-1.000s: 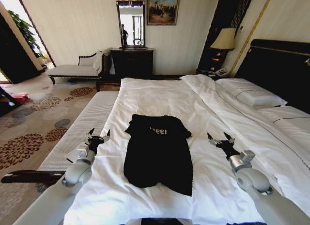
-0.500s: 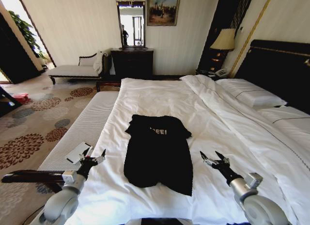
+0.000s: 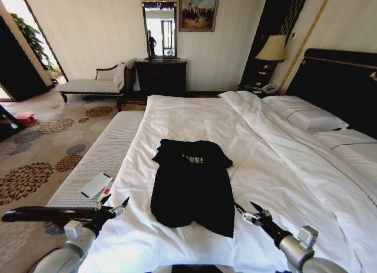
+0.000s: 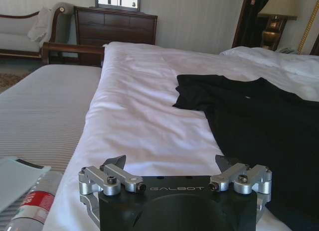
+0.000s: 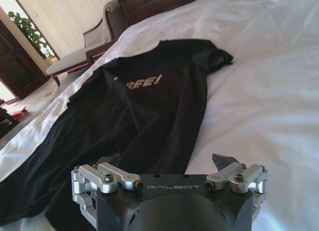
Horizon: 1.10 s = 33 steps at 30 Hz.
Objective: Fold the clothes on the bed.
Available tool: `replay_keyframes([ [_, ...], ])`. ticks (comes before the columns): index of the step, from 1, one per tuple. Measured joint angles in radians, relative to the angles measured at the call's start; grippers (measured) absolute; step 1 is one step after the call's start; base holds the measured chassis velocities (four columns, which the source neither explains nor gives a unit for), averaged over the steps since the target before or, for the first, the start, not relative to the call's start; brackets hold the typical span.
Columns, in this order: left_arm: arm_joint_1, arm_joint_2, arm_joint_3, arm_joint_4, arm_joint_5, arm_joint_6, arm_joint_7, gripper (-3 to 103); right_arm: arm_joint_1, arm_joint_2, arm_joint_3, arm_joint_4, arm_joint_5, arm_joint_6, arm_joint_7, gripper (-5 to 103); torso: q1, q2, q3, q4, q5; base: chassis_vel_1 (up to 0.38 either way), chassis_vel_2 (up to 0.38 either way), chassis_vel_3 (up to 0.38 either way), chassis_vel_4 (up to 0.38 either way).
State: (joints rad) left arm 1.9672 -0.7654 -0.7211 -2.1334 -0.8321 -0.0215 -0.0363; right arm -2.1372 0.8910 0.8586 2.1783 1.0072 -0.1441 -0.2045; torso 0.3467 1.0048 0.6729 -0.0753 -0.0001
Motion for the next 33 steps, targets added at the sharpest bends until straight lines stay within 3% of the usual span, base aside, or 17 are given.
replay_keyframes([
  [3,-0.001,0.015,0.013,-0.037,-0.053,0.038,0.0,100,-0.028,-0.027,-0.004,-0.032,0.016,-0.014,-0.035,100,0.0,0.0,0.0,-0.0002,0.0001,0.0,0.0,0.0,0.0],
  [8,-0.019,0.031,0.066,-0.044,-0.068,0.074,-0.005,100,-0.024,-0.053,-0.04,-0.076,0.022,-0.034,-0.056,100,0.0,0.0,0.0,-0.0001,0.0001,0.0,0.0,0.0,0.0],
  [17,-0.035,0.017,0.132,-0.036,-0.053,0.092,-0.017,100,-0.006,-0.084,-0.068,-0.108,0.036,-0.044,-0.067,100,0.0,0.0,0.0,0.0001,0.0001,0.0,0.0,0.0,0.0],
  [33,-0.051,-0.012,0.157,-0.057,-0.071,0.113,-0.033,100,-0.018,-0.08,-0.115,-0.026,0.038,-0.065,-0.066,100,0.0,0.0,0.0,0.0,0.0001,0.0,0.0,0.0,0.0],
])
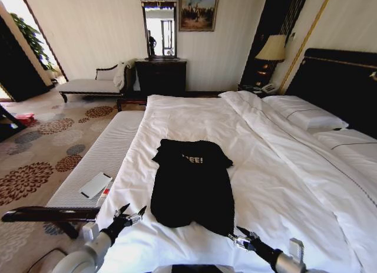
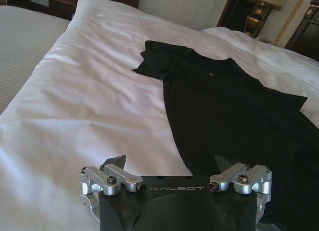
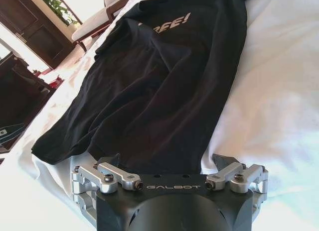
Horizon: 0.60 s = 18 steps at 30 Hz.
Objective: Fold the clothes on the bed.
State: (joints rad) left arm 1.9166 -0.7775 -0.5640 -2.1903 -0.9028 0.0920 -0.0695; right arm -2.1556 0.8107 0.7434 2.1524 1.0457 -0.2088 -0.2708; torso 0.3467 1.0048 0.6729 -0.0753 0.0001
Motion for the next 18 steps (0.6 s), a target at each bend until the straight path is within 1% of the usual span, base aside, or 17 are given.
replay_keyframes([
  [10,0.003,-0.026,0.028,0.006,0.018,0.002,-0.003,100,0.03,-0.017,-0.038,-0.02,-0.006,-0.01,0.004,100,0.0,0.0,0.0,0.0001,0.0,0.0,0.0,0.0,0.0],
  [18,-0.002,-0.032,0.037,0.007,0.023,0.004,-0.008,100,0.07,-0.026,-0.065,-0.037,0.0,-0.013,0.008,100,0.0,0.0,0.0,0.0,0.0,0.0,0.0,0.0,0.0],
])
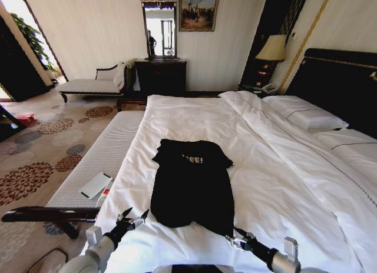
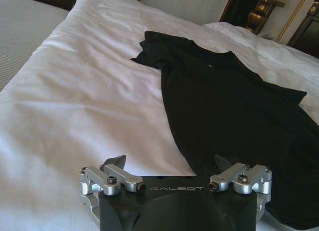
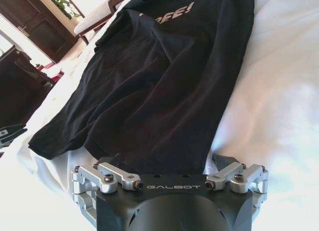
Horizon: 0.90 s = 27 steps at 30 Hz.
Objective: Fold the clothes on the bed.
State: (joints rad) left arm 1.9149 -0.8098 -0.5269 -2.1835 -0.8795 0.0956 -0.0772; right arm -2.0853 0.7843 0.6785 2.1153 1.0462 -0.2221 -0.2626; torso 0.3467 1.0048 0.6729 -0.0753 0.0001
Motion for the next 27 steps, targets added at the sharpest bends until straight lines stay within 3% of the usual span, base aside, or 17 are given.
replay_keyframes([
  [2,-0.004,-0.002,0.005,-0.001,0.002,0.002,-0.002,100,0.016,-0.003,-0.011,-0.001,0.005,-0.003,0.003,102,0.0,0.0,0.0,0.0,0.0,0.0,0.0,0.0,0.0],
  [5,-0.009,-0.005,0.01,-0.005,0.004,0.007,-0.007,100,0.033,-0.006,-0.022,-0.004,0.01,-0.007,0.008,95,0.0,0.0,0.0,0.0001,-0.0001,0.0,0.0,0.0,0.0],
  [8,-0.01,-0.005,0.011,-0.009,0.004,0.009,-0.01,100,0.034,-0.009,-0.022,-0.015,0.009,-0.008,0.01,79,0.0,0.0,0.0,0.0,0.0,0.0,0.0,0.0,0.0],
  [10,-0.011,-0.005,0.011,-0.009,0.004,0.009,-0.01,100,0.032,-0.009,-0.021,-0.018,0.008,-0.009,0.01,79,0.0,0.0,0.0,0.0,0.0,0.0,0.0,0.0,0.0],
  [16,-0.019,-0.011,0.023,0.001,0.007,0.009,-0.012,100,0.023,-0.005,-0.021,-0.02,-0.002,-0.007,0.007,52,0.0,0.0,0.0,-0.0001,-0.0001,0.0,0.0,0.0,0.0],
  [17,-0.019,-0.011,0.023,0.001,0.007,0.009,-0.012,100,0.023,-0.005,-0.021,-0.02,-0.002,-0.007,0.007,52,0.0,0.0,0.0,-0.0001,-0.0001,0.0,0.0,0.0,0.0],
  [21,-0.019,-0.013,0.03,0.0,0.004,0.011,-0.014,100,0.015,-0.004,-0.02,-0.02,-0.005,-0.005,0.007,30,0.0,0.0,0.0,0.0,0.0,0.0,0.0,0.0,0.0],
  [23,-0.019,-0.014,0.034,-0.005,0.0,0.015,-0.017,100,0.012,-0.004,-0.017,-0.019,-0.006,-0.005,0.007,30,0.0,0.0,0.0,0.0,-0.0001,0.0,0.0,0.0,0.0],
  [27,-0.017,-0.013,0.065,-0.039,-0.037,0.043,-0.038,100,0.006,-0.006,-0.01,-0.014,-0.011,-0.001,0.007,9,0.0,0.0,0.0,0.0,0.0,0.0,0.0,0.0,0.0],
])
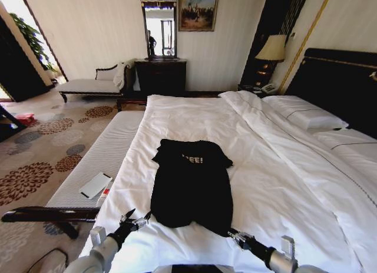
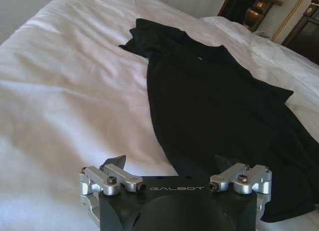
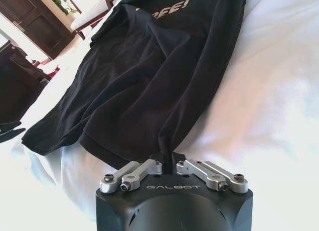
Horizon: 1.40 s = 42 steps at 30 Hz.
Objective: Fold the clothes on the bed.
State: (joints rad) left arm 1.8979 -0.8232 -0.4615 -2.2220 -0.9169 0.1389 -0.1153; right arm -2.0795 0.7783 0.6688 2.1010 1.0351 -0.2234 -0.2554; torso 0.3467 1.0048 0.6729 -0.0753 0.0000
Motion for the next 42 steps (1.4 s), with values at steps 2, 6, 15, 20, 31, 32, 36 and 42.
replay_keyframes([
  [2,0.0,0.001,0.005,-0.004,-0.004,0.003,-0.002,100,-0.001,0.0,0.001,0.0,0.0,0.0,0.0,9,0.0,0.0,0.0,0.0001,0.0,0.0,0.0,0.0,0.0],
  [6,-0.004,0.016,0.036,-0.017,-0.047,0.026,-0.02,100,-0.007,-0.002,0.007,0.006,-0.002,0.001,0.0,1,0.0,0.0,0.0,0.0,0.0001,0.0,0.0,0.0,0.0],
  [15,-0.031,0.023,0.099,-0.013,-0.067,0.048,-0.048,99,-0.017,0.003,0.014,0.013,-0.01,0.005,0.003,1,0.0,0.0,0.0,0.0,0.0,0.0,0.0,0.0,0.0],
  [20,-0.043,0.012,0.115,-0.019,-0.069,0.049,-0.047,98,-0.022,0.006,0.015,0.013,-0.022,0.009,0.001,1,0.0,0.0,0.0,0.0,-0.0001,0.0,0.0,0.0,0.0],
  [31,-0.069,0.004,0.135,-0.074,-0.079,0.05,-0.053,98,-0.019,0.014,0.008,0.008,-0.04,0.015,-0.001,1,0.0,0.0,0.0,0.0,0.0001,0.0,0.0,0.0,0.0],
  [32,-0.083,0.001,0.141,-0.062,-0.08,0.051,-0.058,98,-0.019,0.015,0.007,0.007,-0.043,0.015,-0.002,1,0.0,0.0,0.0,-0.0001,0.0,0.0,0.0,0.0,0.0],
  [36,-0.102,-0.005,0.152,-0.028,-0.082,0.055,-0.066,98,-0.022,0.019,0.007,0.008,-0.047,0.016,-0.002,1,0.0,0.0,0.0,0.0,-0.0001,0.0,0.0,0.0,0.0],
  [42,-0.123,-0.012,0.157,0.017,-0.091,0.055,-0.074,98,-0.025,0.02,0.01,0.007,-0.049,0.018,-0.003,1,0.0,0.0,0.0,0.0001,0.0,0.0,0.0,0.0,0.0],
])
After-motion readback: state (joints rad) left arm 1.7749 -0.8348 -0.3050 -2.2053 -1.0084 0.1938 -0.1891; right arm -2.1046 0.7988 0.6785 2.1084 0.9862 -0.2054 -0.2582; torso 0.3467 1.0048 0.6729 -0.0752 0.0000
